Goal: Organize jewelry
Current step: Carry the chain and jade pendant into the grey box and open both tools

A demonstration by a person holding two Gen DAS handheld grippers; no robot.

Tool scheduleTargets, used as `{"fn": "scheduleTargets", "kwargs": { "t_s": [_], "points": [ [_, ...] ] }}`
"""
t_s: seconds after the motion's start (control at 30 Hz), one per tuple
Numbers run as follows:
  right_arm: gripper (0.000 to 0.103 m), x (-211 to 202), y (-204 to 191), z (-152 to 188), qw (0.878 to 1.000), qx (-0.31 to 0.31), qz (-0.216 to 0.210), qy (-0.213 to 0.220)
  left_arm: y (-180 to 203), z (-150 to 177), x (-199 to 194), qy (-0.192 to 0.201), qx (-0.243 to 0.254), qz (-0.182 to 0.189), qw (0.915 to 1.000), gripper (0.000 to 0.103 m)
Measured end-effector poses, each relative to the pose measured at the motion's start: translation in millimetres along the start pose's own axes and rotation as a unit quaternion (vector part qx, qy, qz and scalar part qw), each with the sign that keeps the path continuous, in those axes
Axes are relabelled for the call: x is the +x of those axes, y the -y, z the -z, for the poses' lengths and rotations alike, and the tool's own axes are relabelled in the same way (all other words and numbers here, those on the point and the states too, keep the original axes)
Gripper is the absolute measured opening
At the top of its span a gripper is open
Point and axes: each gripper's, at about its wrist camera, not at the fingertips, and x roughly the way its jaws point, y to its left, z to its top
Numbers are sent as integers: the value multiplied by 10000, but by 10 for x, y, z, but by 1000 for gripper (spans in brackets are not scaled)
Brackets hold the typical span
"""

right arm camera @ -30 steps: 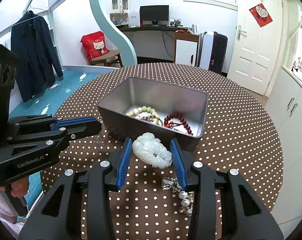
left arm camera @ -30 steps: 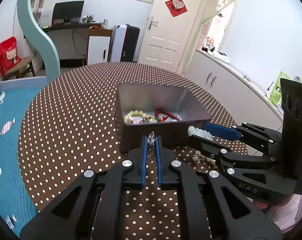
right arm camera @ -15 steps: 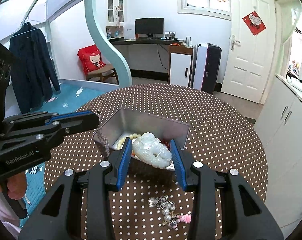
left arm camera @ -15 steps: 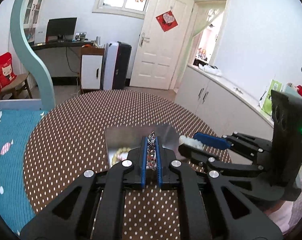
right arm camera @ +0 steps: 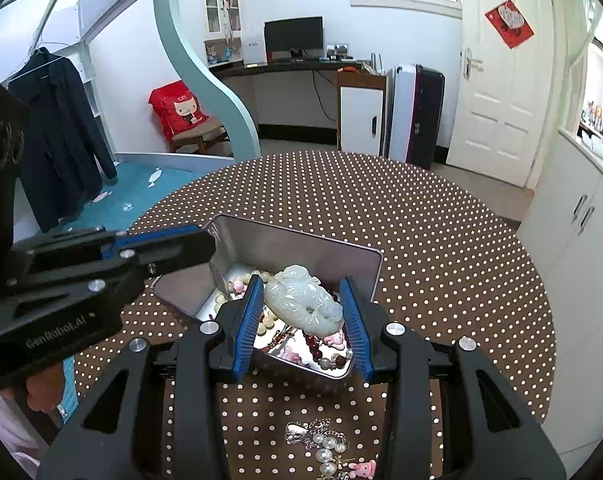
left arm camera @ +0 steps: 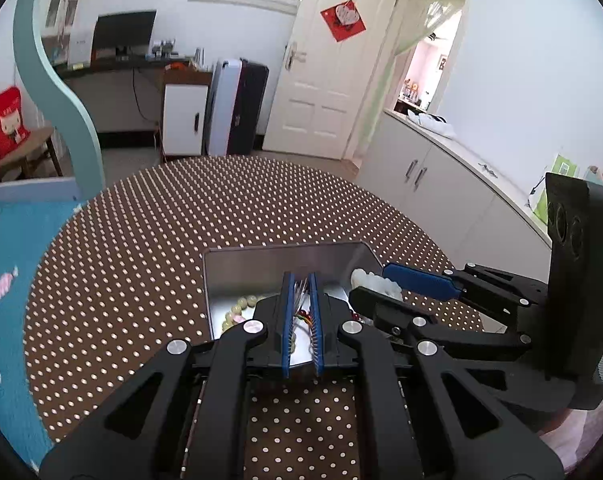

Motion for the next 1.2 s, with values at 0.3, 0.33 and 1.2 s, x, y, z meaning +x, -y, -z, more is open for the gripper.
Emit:
{"fn": "scheduleTargets", "kwargs": {
  "t_s": [0.3, 0.33, 1.2],
  "points": [
    [38, 101, -40, -20, 9999, -13, -73, -140, -138, 56, 120, -176, -46, -52, 9998, 9],
    [38, 119, -51, -18, 9998, -11, -87, -170, -150, 69, 127, -197, -55, -58, 9998, 9],
    [39, 63, -61, 37, 9997, 46, 66, -240, -66, 252, 58, -270, -12, -32, 9996, 17]
  ]
}}
